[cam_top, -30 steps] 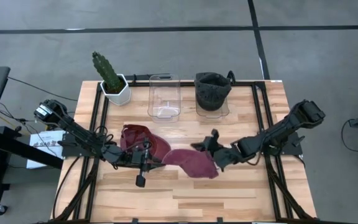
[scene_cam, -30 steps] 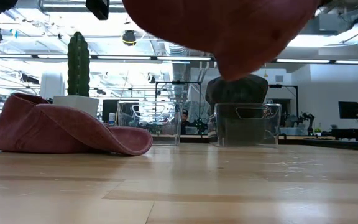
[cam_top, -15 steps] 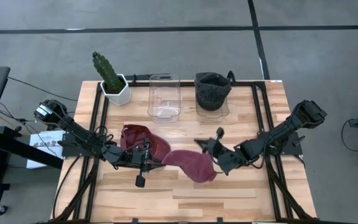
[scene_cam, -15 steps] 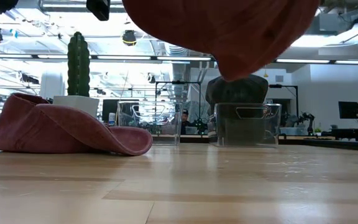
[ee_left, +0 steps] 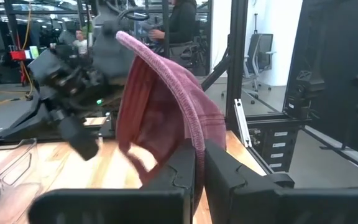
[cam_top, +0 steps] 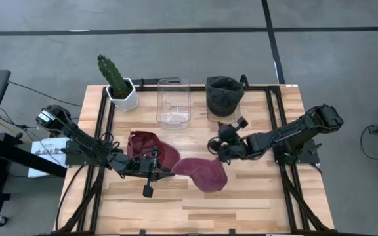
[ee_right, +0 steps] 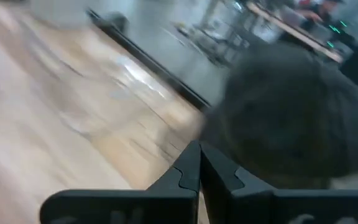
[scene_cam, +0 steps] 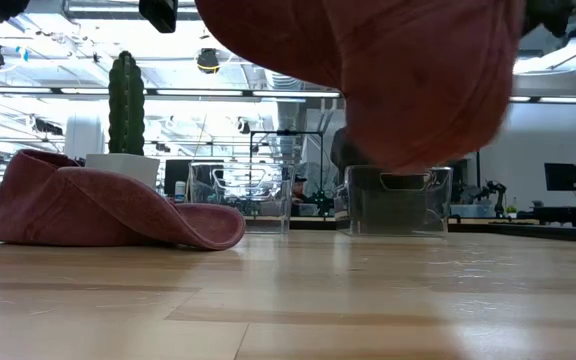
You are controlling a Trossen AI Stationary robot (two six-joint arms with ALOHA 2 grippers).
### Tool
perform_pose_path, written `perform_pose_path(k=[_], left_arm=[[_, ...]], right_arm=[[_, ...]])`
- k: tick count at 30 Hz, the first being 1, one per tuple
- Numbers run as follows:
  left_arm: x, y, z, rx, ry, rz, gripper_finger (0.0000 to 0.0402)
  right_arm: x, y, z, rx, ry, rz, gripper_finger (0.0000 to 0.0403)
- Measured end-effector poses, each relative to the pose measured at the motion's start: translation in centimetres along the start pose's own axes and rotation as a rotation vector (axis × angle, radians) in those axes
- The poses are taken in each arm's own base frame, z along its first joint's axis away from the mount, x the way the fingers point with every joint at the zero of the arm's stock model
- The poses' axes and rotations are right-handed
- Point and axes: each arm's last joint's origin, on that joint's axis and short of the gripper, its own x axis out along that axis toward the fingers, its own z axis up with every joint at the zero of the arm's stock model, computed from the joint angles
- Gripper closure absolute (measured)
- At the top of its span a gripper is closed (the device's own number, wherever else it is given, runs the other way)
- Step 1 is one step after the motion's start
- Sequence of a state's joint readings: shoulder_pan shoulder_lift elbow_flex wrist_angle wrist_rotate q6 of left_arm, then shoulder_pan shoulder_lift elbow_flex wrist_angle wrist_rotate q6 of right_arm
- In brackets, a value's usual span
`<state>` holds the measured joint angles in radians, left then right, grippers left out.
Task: Pick & Place hat
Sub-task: Put the right red cap into the transparent bin
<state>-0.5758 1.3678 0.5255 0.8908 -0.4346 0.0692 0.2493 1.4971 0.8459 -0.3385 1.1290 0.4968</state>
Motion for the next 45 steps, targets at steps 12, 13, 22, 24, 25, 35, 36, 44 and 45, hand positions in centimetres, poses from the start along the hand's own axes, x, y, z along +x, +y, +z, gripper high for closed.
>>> perform_pose_path(k=[12, 13, 22, 24, 25, 35, 36, 44, 45], left_arm=[[0.0, 0.1, -0.2, 0.007, 0.016, 0.028, 0.0387], [0.0, 0.1, -0.2, 0.007, 0.017, 0.038, 0.0387], [0.0, 0.2, -0.2, 0.012, 0.028, 0.088, 0.0387], [0.0, 0.2, -0.3, 0.012, 0.029, 0.087, 0.0387], [0.0, 0.2, -0.3, 0.013, 0.030, 0.087, 0.0387], [0.0, 0.2, -0.3, 0.013, 0.031, 0.087, 0.0387], [0.0, 0.2, -0.3, 0.013, 0.031, 0.087, 0.0387], [0.0, 0.2, -0.3, 0.012, 0.029, 0.087, 0.0387], [0.0, 0.2, -0.3, 0.012, 0.029, 0.087, 0.0387]], right_arm=[[-1.4, -3.3, -3.7, 0.131, 0.171, -0.181, 0.0403], [-1.9, -3.3, -3.9, 0.146, 0.169, -0.177, 0.0403], [-6.7, -2.3, -5.6, 0.258, 0.182, -0.020, 0.0403], [-7.6, -2.1, -5.9, 0.276, 0.185, 0.015, 0.0403], [-8.0, -2.0, -6.1, 0.278, 0.186, 0.032, 0.0403], [-9.7, -0.3, -7.6, 0.275, 0.364, 0.146, 0.0403], [-9.6, 0.1, -7.8, 0.268, 0.385, 0.154, 0.0403], [-8.0, 2.5, -9.5, 0.235, 0.476, 0.114, 0.0403], [-7.6, 2.7, -9.5, 0.237, 0.482, 0.107, 0.0403]])
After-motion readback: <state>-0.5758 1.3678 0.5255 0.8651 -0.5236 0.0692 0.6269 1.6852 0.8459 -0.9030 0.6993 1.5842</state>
